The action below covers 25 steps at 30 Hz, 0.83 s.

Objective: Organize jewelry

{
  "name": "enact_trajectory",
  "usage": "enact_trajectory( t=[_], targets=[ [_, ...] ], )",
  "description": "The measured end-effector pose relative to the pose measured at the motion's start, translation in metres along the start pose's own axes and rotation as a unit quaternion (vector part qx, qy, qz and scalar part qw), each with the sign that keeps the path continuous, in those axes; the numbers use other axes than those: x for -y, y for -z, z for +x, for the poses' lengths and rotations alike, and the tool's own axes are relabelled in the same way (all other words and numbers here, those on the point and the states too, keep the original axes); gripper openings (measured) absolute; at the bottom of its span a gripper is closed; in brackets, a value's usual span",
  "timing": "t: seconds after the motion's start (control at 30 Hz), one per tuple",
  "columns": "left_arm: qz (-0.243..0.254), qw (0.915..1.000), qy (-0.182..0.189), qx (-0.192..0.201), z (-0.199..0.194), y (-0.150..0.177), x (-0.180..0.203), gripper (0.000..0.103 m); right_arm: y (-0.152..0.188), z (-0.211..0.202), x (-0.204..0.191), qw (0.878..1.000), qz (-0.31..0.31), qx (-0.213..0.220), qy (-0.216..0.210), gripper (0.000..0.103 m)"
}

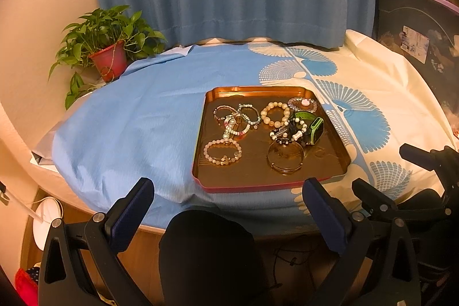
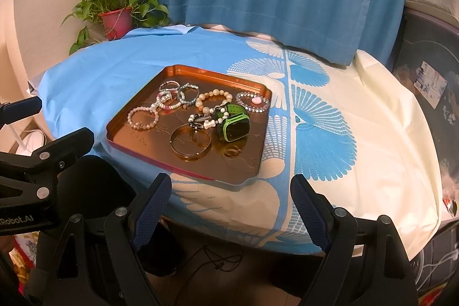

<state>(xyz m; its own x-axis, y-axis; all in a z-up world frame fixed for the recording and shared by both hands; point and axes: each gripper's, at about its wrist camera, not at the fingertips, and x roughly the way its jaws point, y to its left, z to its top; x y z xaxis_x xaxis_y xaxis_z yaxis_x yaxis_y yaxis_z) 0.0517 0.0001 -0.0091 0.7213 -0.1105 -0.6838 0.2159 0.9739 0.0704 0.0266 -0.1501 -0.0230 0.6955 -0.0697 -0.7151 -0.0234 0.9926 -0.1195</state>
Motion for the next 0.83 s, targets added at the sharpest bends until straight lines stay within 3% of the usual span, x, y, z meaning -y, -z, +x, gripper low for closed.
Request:
enact_trajectory(
  t=[0.83],
  targets=[
    [0.002,1.0,-0.003,-0.004,0.0046,0.0043,-0.0029,0.102,0.0,0.001,-0.0016,1.0,-0.001,-0.002,0.0,0.085]
  ],
)
